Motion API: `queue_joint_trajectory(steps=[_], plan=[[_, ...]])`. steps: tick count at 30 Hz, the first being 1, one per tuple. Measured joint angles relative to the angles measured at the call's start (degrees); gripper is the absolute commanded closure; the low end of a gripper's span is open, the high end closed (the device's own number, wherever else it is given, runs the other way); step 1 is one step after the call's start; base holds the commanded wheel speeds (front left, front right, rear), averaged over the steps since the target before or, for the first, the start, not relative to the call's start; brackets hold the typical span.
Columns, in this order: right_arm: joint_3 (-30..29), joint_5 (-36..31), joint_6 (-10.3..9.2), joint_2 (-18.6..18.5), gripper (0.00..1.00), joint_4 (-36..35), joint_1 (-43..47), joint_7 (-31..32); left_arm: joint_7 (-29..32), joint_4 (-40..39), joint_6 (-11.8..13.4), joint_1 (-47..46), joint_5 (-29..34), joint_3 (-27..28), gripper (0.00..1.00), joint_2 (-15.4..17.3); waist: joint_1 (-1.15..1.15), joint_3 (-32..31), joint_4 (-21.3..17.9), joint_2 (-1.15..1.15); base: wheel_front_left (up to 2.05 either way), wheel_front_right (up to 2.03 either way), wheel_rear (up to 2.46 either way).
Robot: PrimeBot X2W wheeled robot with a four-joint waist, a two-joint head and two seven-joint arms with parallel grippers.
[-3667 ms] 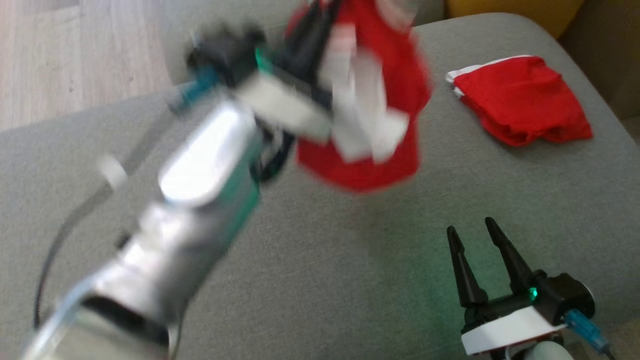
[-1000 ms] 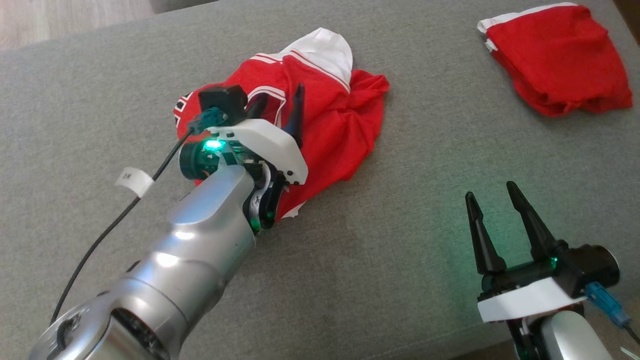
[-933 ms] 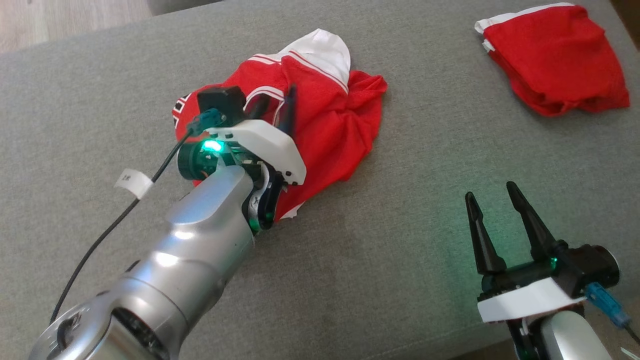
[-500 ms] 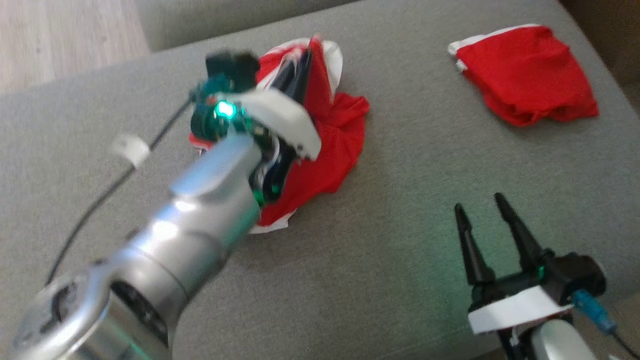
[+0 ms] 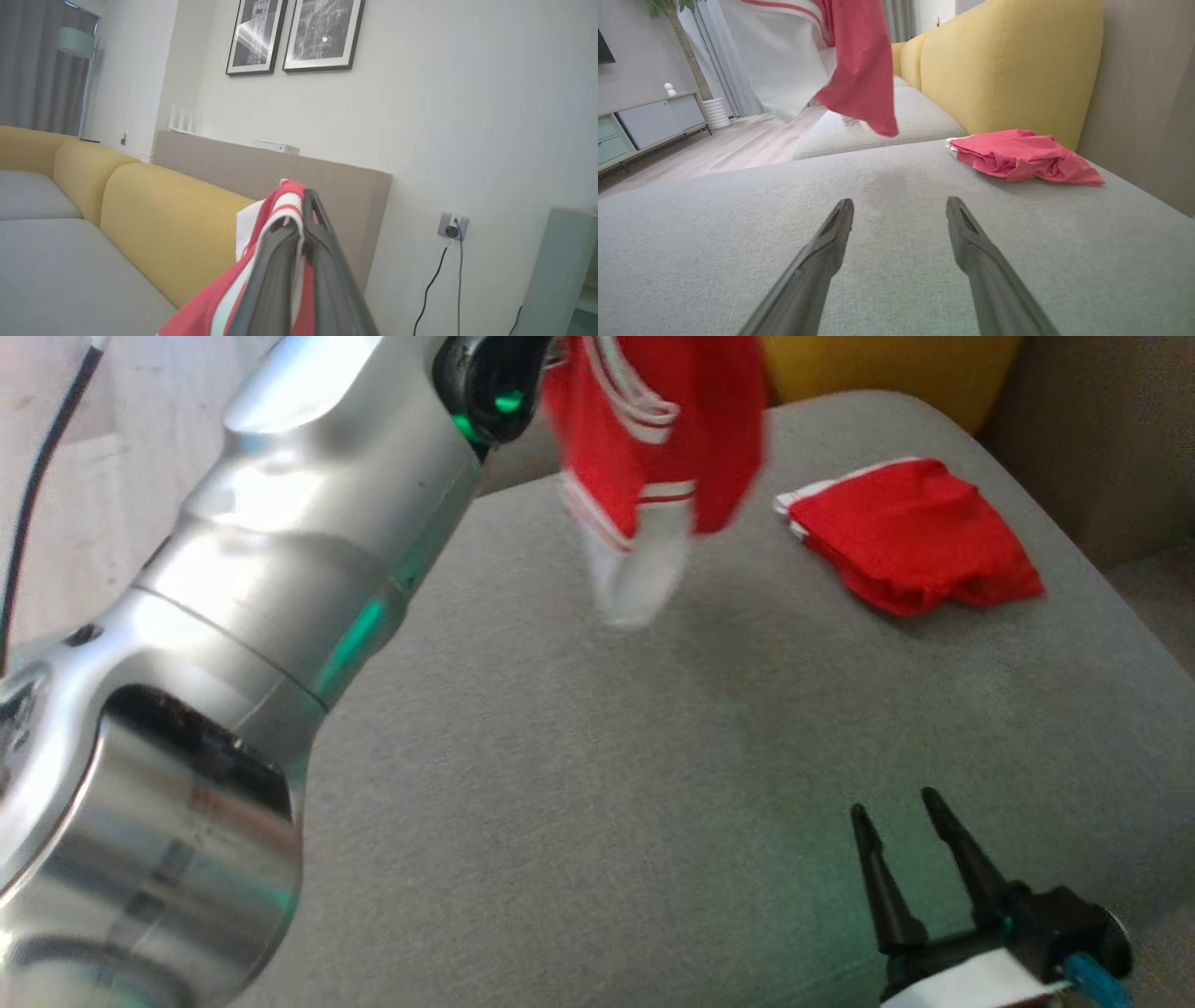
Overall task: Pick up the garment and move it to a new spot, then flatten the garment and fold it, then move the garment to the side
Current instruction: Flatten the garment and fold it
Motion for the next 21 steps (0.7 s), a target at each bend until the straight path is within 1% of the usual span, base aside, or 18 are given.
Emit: queue_joint_trajectory(steps=[2,4,6,9,10,13,15,17,21], plan=[[-1.12,0.00,0.00,-0.20,0.00,-0.45,0.73,0.00,0.30,-1.72,-0.49,0.80,-1.86,0.71,1.00,-0.04,0.00,-0.44,1.28,0.00,0.00,0.00,0.00],[-2.07,-0.03,0.00,-0.20,0.00,-0.99,1.15,0.00,0.86,-3.90,-0.92,4.22,-3.37,0.69,1.00,0.73,0.00,-0.69,2.81,0.00,0.00,0.00,0.00],[-2.85,-0.10,0.00,-0.18,0.00,-1.54,1.27,0.00,1.47,-6.58,-0.93,10.87,-4.57,-0.13,1.00,2.63,0.00,-0.89,4.54,0.00,0.00,0.00,0.00],[-4.20,-0.18,0.00,-0.09,0.00,-2.42,2.23,0.00,1.36,-10.65,-0.87,24.40,-6.12,-2.43,1.00,7.03,0.01,-1.00,7.38,0.00,0.00,0.00,0.00],[-4.56,-0.18,0.00,-0.05,0.00,-2.55,2.65,0.00,1.26,-12.00,-0.49,29.11,-6.51,-3.27,1.00,8.66,0.01,-0.96,8.32,0.00,0.00,0.00,0.00],[-5.17,-0.36,0.00,0.14,0.00,-2.79,3.41,0.00,-0.27,-16.25,2.14,42.33,-8.44,-4.71,1.00,13.04,0.01,-0.61,10.95,0.00,0.00,0.00,0.00],[-5.28,-0.54,0.00,0.19,0.00,-2.97,3.31,0.00,-2.24,-18.94,3.87,49.18,-8.87,-5.45,1.00,15.59,0.01,-0.19,12.51,0.00,0.00,0.00,0.00],[-5.50,-0.59,0.00,0.34,0.00,-3.11,3.26,0.00,-3.76,-21.76,5.36,53.90,-8.86,-6.06,1.00,17.66,0.01,0.27,13.91,0.00,0.00,0.00,0.00],[-5.70,-0.59,0.00,0.41,0.00,-3.11,3.24,0.00,-5.28,-28.14,7.35,58.27,-9.02,-6.11,1.00,19.12,0.01,1.00,16.13,0.00,0.00,0.00,0.00]])
